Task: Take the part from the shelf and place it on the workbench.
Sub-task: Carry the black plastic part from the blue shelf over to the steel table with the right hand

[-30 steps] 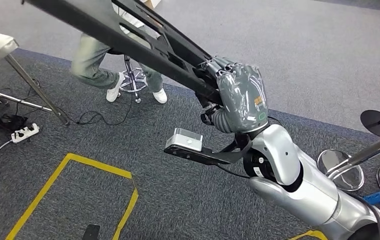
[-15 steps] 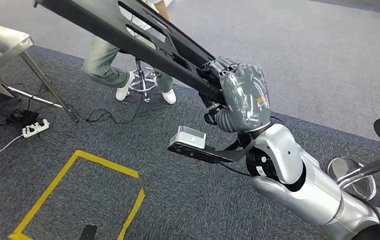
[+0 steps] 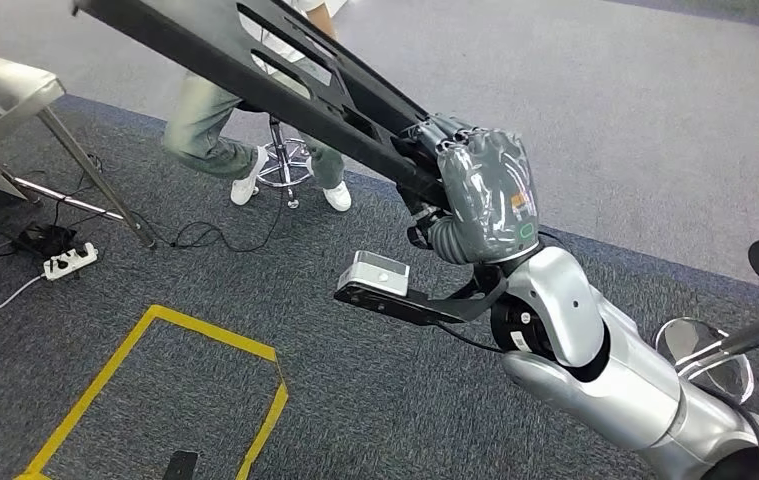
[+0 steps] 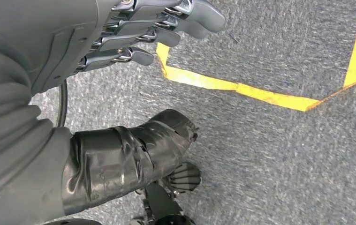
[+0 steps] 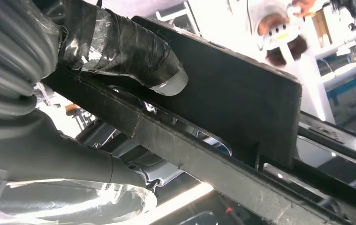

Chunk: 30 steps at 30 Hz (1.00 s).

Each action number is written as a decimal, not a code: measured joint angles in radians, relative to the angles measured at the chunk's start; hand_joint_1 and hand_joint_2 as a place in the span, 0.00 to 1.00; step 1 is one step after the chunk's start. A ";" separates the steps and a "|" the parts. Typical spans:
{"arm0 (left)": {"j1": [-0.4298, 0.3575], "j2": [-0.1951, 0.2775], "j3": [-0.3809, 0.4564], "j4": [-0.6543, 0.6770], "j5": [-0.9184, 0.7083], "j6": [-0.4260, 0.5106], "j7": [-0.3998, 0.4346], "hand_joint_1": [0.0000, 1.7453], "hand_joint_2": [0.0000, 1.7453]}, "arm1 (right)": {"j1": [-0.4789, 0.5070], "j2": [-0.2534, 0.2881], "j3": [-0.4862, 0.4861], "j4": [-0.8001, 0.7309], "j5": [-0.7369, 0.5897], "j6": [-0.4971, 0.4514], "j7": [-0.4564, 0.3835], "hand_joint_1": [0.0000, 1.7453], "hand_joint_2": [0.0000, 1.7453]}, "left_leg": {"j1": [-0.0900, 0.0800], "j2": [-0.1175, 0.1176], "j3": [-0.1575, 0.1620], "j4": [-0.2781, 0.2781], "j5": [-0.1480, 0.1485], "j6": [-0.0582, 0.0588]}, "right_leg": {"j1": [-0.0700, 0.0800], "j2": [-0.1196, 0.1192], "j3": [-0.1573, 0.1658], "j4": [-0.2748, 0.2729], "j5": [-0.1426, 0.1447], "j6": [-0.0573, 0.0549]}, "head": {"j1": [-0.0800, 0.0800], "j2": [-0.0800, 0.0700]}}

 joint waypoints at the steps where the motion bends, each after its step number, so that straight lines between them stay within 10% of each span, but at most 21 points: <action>1: 0.000 0.000 0.000 0.000 0.000 -0.001 0.000 0.00 1.00 | -0.001 0.000 0.000 0.000 0.000 0.001 0.000 1.00 1.00 | -0.001 -0.002 0.002 -0.002 -0.001 0.007 | 0.001 0.000 0.002 -0.002 -0.001 0.005 | 0.000 0.000; 4: 0.001 0.000 0.000 0.000 0.000 -0.002 0.001 0.00 1.00 | -0.002 0.000 0.000 0.000 0.001 0.002 0.000 1.00 1.00 | 0.002 -0.004 0.011 -0.011 -0.002 0.027 | 0.000 0.000 -0.008 0.026 -0.025 0.019 | 0.002 0.000; 9: 0.001 0.000 0.000 0.000 0.000 -0.003 0.001 0.00 1.00 | 0.003 0.000 0.001 0.000 0.002 0.005 0.000 1.00 1.00 | -0.003 -0.007 0.019 -0.012 -0.013 0.046 | 0.002 0.003 -0.153 0.290 -0.118 0.020 | 0.006 0.000; 14: 0.000 0.000 0.000 0.000 0.000 -0.005 0.002 0.00 1.00 | 0.003 0.000 0.002 0.000 0.003 0.006 -0.001 1.00 1.00 | -0.010 -0.018 0.038 -0.004 -0.033 0.036 | 0.009 0.004 -0.049 0.036 0.024 -0.003 | 0.006 0.000; 19: 0.000 0.001 0.000 0.000 0.000 -0.005 0.003 0.00 1.00 | 0.000 0.000 0.003 0.000 0.003 0.007 -0.001 1.00 1.00 | -0.008 -0.016 0.034 0.017 -0.050 0.010 | 0.006 0.005 -0.017 -0.006 0.019 -0.019 | 0.005 0.000; 23: -0.001 0.001 0.000 0.000 0.000 -0.005 0.003 0.00 1.00 | -0.003 0.000 0.004 0.001 0.003 0.008 -0.002 1.00 1.00 | 0.002 -0.011 -0.081 0.216 -0.113 -0.010 | 0.002 0.001 0.008 -0.011 0.004 -0.032 | 0.002 0.000; 25: 0.003 0.001 0.000 0.000 0.000 -0.005 0.003 0.00 1.00 | -0.002 0.000 0.006 0.001 0.003 0.009 -0.002 1.00 1.00 | 0.006 -0.009 -0.113 0.239 -0.089 -0.015 | 0.002 0.003 0.021 -0.011 -0.008 -0.030 | 0.002 0.000; 28: 0.004 0.003 0.000 0.000 -0.003 -0.004 0.004 0.00 1.00 | -0.002 0.000 0.009 0.002 0.003 0.009 -0.002 1.00 1.00 | 0.007 -0.003 -0.057 0.079 0.017 -0.016 | 0.001 0.004 0.047 -0.010 -0.032 -0.018 | 0.002 0.000; 30: 0.001 0.003 -0.001 0.000 -0.006 -0.001 0.005 0.00 1.00 | -0.003 0.000 0.009 0.003 0.002 0.010 -0.002 1.00 1.00 | 0.004 -0.002 -0.025 0.008 0.031 -0.005 | 0.005 0.004 0.054 -0.009 -0.044 -0.007 | 0.002 0.000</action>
